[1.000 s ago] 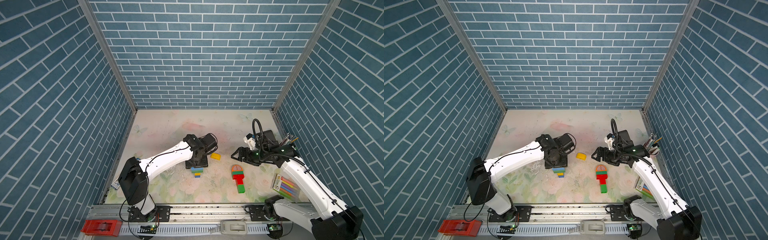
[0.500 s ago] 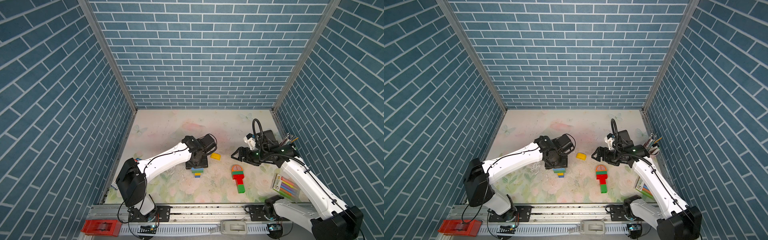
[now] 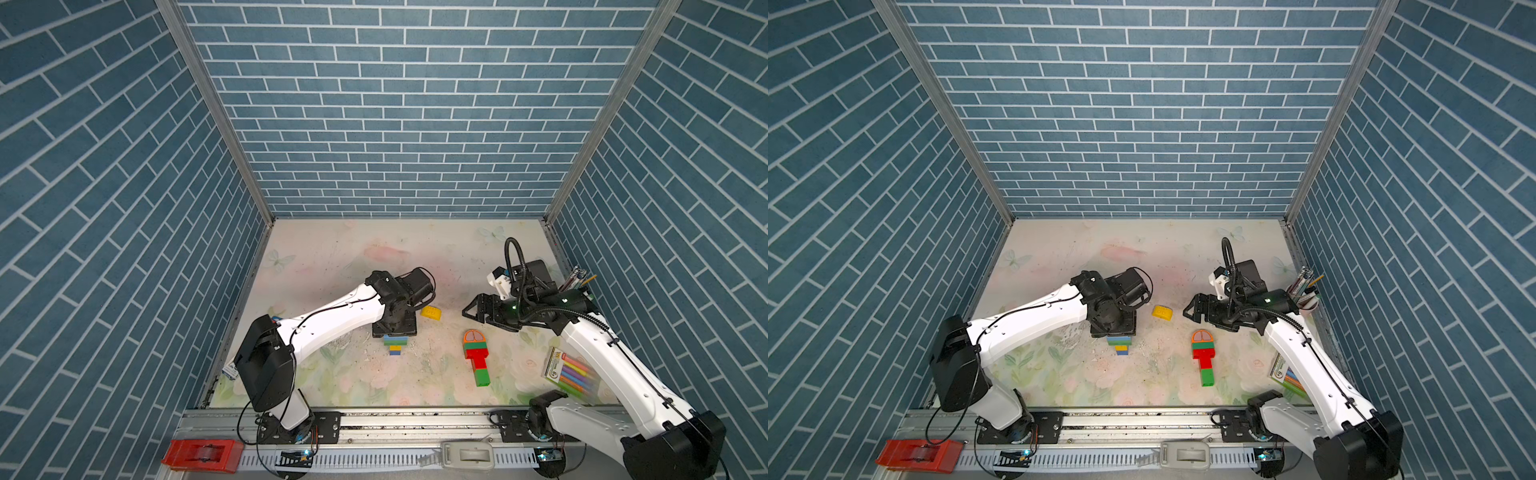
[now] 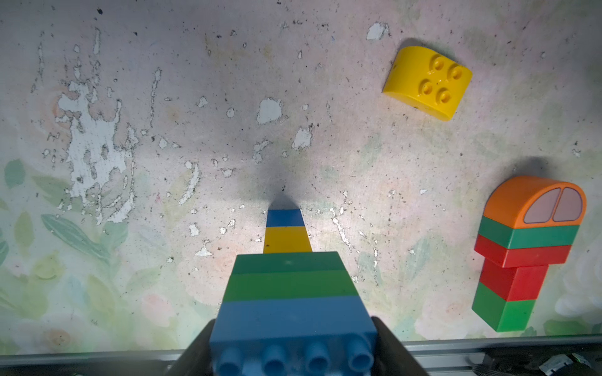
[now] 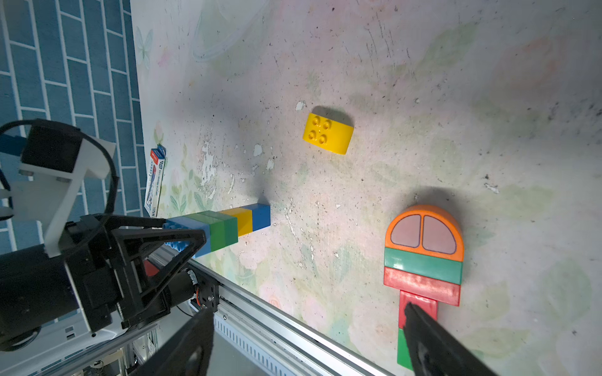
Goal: Assemble an ice cream with lego
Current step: Assemble the lego brick with the lego brick.
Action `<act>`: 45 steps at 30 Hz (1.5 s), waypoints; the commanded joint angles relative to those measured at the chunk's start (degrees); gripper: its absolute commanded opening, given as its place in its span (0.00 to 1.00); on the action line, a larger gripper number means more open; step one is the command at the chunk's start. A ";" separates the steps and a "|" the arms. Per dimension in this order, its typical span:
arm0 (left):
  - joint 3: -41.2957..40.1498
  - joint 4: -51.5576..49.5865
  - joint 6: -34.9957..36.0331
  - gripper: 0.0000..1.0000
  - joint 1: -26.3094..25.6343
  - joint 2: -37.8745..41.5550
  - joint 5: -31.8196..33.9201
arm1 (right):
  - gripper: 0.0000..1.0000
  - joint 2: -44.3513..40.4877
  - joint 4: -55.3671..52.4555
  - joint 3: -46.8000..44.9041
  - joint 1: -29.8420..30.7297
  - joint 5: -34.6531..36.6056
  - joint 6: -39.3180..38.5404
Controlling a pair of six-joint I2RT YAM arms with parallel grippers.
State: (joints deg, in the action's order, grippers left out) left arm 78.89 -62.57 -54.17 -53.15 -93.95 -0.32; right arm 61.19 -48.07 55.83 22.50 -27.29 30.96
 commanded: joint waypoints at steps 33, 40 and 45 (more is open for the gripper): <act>5.80 0.43 2.15 0.35 -5.13 -8.19 -0.76 | 0.92 0.06 -2.38 3.38 -0.09 1.36 -3.09; 7.17 -0.06 2.26 0.45 -5.12 -7.39 0.79 | 0.92 0.14 -2.86 3.85 -0.09 1.61 -3.45; 8.17 0.34 2.67 0.52 -5.13 -7.21 1.25 | 0.92 0.20 -2.90 4.04 -0.09 1.62 -3.45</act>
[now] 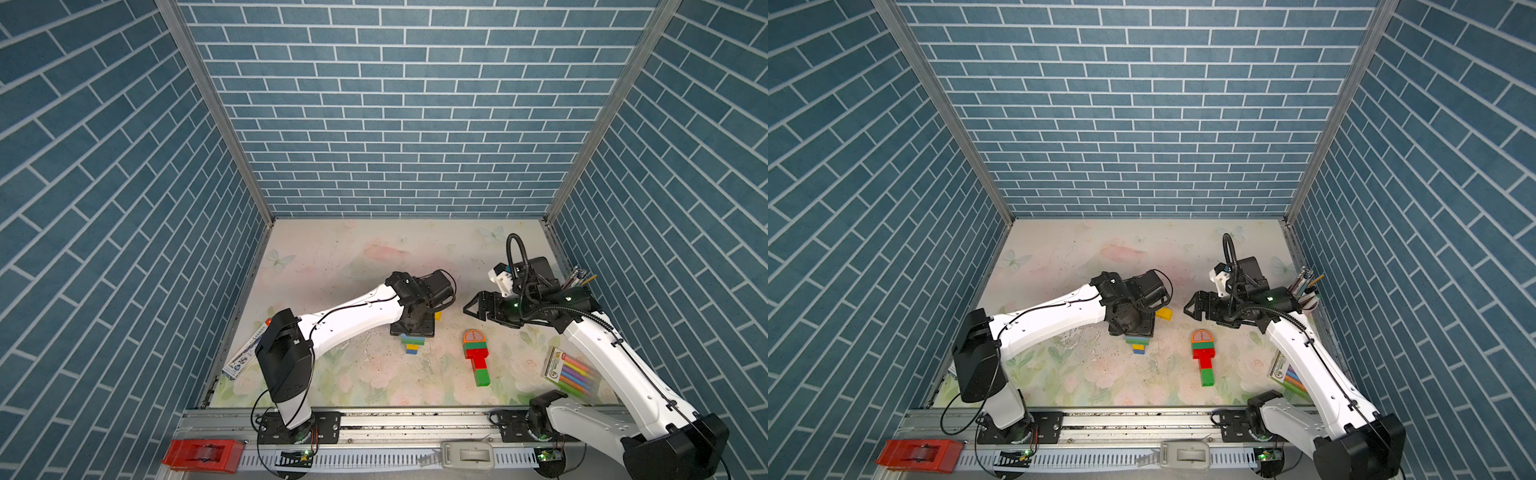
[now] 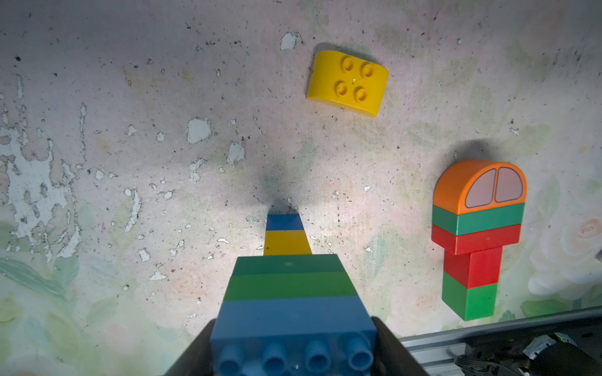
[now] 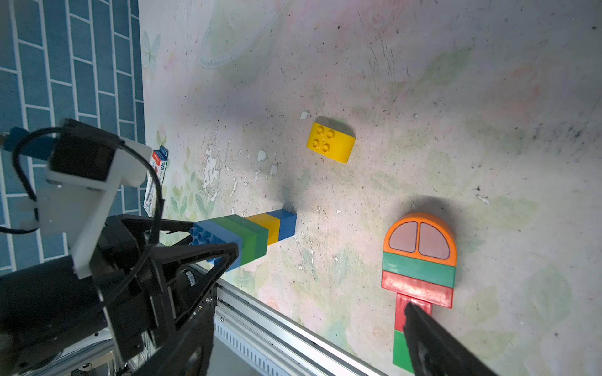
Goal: Assemble an ice cream with lego
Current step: Assemble the lego brick with the lego brick.
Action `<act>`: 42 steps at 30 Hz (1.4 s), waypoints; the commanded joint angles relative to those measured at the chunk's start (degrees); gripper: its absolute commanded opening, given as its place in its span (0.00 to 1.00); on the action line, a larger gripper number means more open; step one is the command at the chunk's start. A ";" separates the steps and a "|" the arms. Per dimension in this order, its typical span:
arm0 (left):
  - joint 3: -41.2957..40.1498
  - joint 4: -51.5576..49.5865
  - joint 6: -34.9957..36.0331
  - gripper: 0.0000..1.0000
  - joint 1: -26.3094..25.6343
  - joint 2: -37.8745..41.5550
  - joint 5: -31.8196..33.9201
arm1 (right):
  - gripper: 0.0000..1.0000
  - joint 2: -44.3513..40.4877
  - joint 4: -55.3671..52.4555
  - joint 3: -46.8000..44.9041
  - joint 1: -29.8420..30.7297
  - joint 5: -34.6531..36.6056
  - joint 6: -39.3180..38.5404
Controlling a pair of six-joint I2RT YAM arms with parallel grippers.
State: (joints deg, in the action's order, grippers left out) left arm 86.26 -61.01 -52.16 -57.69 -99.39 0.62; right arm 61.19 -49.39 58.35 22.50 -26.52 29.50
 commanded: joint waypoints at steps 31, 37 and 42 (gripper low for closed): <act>5.57 -4.57 1.38 0.90 -0.58 0.40 3.37 | 0.92 0.13 -1.12 -0.12 -0.09 1.66 -3.31; 8.07 -6.92 1.49 1.00 -0.49 3.71 5.25 | 0.91 5.37 0.22 -0.43 -0.07 4.11 -10.17; 7.57 -7.64 0.77 1.00 0.38 7.82 5.90 | 0.85 11.56 3.90 0.37 0.07 5.32 -16.89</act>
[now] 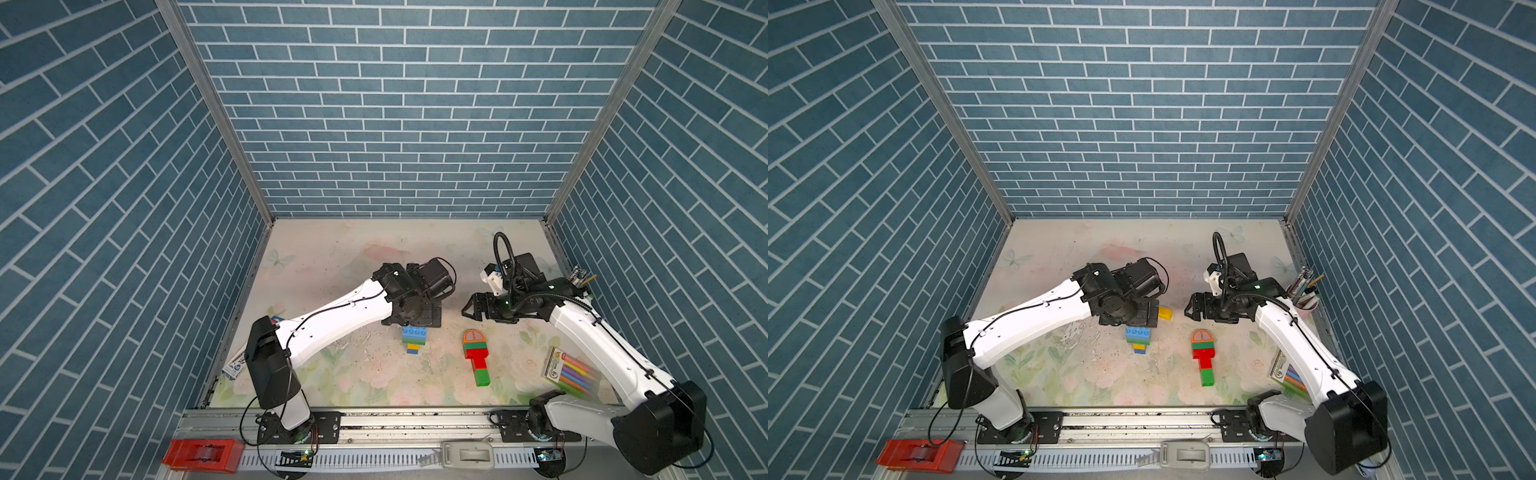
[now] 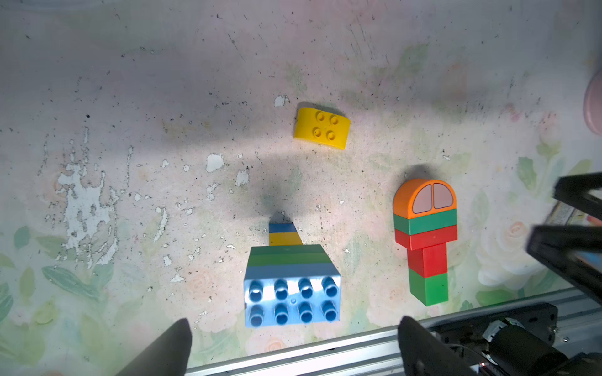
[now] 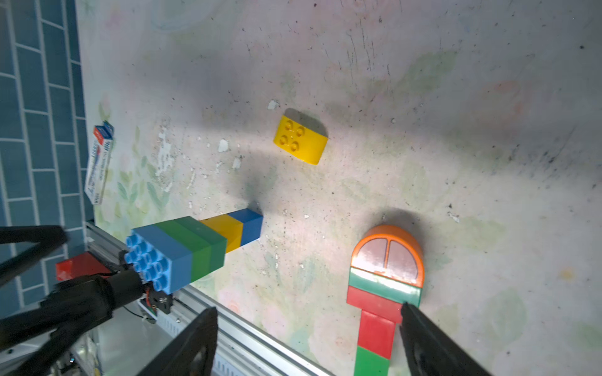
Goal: Assemble an ice cream with lego
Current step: Assemble the lego brick with the lego brick, then pick up the lego brick from the center of the board.
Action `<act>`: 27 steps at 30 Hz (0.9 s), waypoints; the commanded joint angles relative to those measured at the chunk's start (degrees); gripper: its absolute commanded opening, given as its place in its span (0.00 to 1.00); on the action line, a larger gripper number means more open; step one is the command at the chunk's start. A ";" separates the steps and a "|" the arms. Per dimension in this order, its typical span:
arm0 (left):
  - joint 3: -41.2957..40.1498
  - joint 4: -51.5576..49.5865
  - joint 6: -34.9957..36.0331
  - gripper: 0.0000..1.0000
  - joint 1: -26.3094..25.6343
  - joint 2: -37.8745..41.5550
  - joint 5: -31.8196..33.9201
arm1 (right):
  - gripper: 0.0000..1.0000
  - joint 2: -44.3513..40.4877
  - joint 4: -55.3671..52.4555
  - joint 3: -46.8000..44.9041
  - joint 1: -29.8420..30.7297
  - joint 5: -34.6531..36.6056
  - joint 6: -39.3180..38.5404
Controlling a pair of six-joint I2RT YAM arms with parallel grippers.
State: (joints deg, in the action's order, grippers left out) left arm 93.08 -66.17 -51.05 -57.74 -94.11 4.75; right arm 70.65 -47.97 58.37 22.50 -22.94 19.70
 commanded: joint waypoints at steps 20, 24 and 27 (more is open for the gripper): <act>-23.86 5.88 2.12 1.00 16.73 24.50 -5.42 | 0.66 26.96 10.00 13.87 11.36 7.97 -34.02; -27.14 7.37 2.84 1.00 19.59 26.10 -7.96 | 0.64 30.71 8.96 16.26 12.93 9.09 -37.15; -28.45 7.44 3.13 1.00 20.46 26.77 -8.62 | 0.62 32.93 8.23 16.97 13.74 10.02 -38.58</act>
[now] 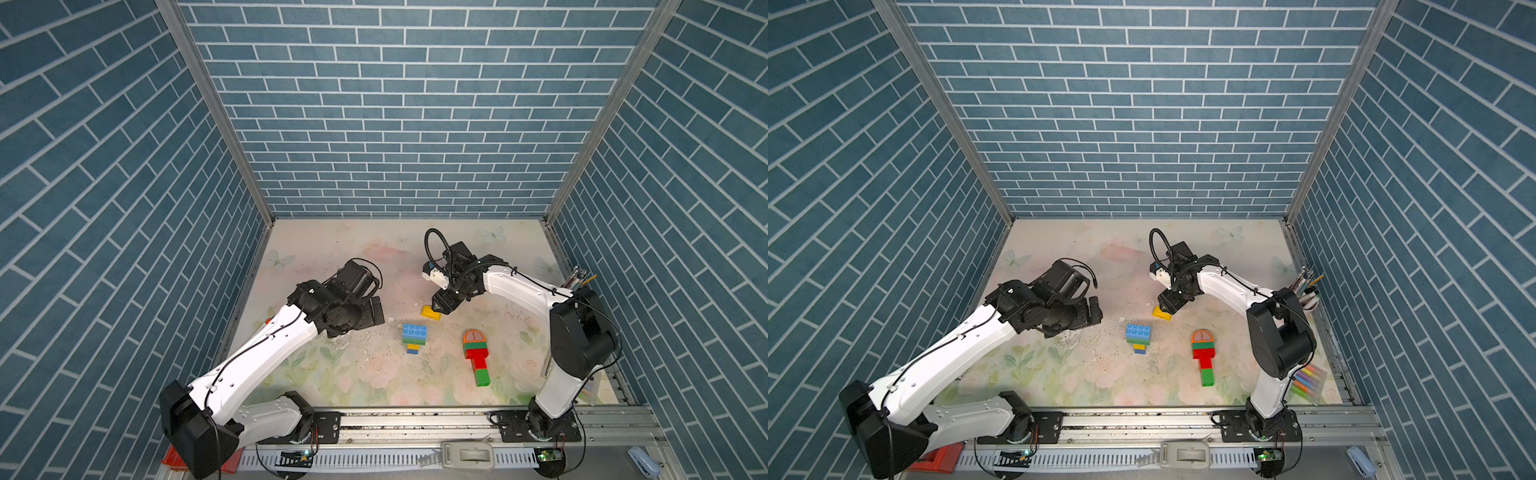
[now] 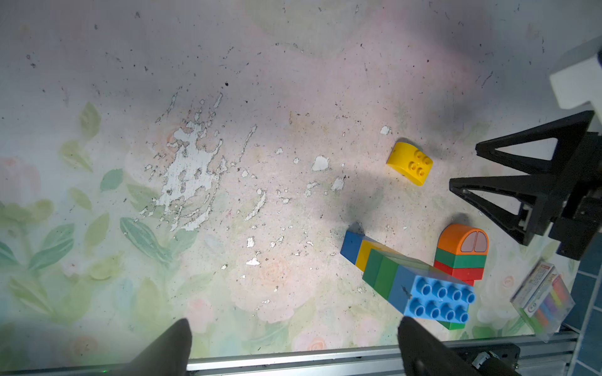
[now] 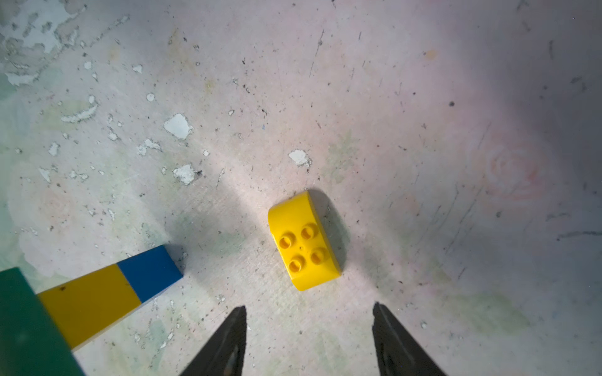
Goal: Assemble an ice cream with lego
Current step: Pick up the lego brick from the center of the board.
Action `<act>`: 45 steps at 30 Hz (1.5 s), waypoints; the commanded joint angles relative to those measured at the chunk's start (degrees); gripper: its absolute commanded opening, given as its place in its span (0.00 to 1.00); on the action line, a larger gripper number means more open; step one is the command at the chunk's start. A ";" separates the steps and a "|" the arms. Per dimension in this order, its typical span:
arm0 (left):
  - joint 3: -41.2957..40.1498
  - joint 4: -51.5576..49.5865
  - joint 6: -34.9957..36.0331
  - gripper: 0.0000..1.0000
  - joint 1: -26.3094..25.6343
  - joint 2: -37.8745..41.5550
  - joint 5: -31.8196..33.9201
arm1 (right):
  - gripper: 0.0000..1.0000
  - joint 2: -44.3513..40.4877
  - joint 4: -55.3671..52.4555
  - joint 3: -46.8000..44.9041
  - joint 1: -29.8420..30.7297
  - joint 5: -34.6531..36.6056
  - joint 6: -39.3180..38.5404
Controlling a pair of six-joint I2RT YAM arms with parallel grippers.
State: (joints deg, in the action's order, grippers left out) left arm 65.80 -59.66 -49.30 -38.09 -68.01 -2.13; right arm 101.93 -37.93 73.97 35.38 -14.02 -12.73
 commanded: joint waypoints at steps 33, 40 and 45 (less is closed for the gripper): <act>-9.11 2.83 -0.01 1.00 3.54 6.06 -2.84 | 0.24 10.44 -3.75 6.72 5.51 8.66 -9.09; -9.98 4.32 0.31 0.99 3.52 6.07 -2.79 | 0.07 6.86 -7.72 8.14 5.41 10.95 -6.74; -10.76 6.06 1.53 1.00 3.59 5.40 -2.35 | 0.05 1.57 -11.92 9.04 5.41 11.23 -4.95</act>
State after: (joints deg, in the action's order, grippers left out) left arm 56.12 -54.72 -48.97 -34.98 -62.52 -5.23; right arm 108.36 -45.08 80.79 40.51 -3.31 -19.46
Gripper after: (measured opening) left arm 0.995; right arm 0.332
